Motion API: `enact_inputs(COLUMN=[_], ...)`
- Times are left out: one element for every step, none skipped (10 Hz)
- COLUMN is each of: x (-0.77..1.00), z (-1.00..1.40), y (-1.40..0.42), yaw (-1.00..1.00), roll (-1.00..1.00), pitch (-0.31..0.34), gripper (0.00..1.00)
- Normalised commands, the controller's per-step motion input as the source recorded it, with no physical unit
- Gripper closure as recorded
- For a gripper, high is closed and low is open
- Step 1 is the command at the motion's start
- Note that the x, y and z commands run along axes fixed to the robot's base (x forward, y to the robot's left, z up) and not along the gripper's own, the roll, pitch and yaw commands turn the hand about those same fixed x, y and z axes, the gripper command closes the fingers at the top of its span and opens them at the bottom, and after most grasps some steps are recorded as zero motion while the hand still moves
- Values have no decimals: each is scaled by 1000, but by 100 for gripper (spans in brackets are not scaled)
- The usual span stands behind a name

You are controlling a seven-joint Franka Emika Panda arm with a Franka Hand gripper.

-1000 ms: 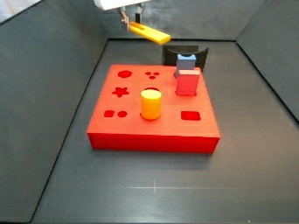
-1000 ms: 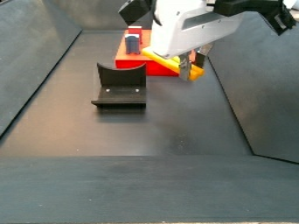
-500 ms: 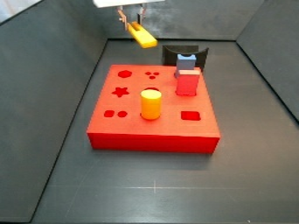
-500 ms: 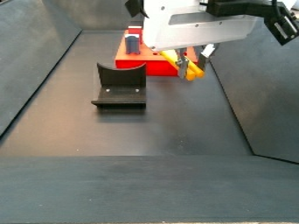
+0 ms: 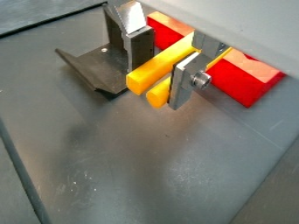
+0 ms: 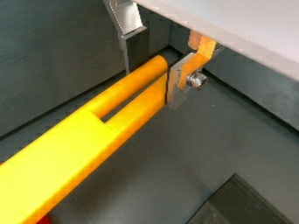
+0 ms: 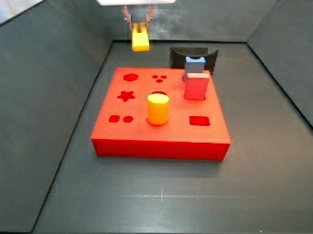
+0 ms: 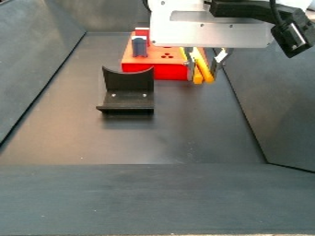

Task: Pick up the square-circle object. Move up. Rotate the square-circle object. Place the square-circle object on the fixture. Regrasp the square-circle object. Move to above the board. Insert the square-circle object.
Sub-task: Rotate the square-circle object.

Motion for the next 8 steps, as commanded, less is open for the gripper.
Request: enact_inputs(x=[18, 0, 0, 20, 28, 35, 47, 50], z=[-16, -1000, -1000, -1000, -1000, -1000, -1000, -932], y=[13, 0, 0, -3, -1, 1, 5, 5], yaw=[-235, 0, 34, 41, 37, 30, 23, 21], roll=[2, 0, 0, -17, -36, -60, -92, -105], pitch=[-25, 0, 0, -30, -40, -46, -50, -51], gripper=[100, 100, 100, 100, 100, 100, 100, 100])
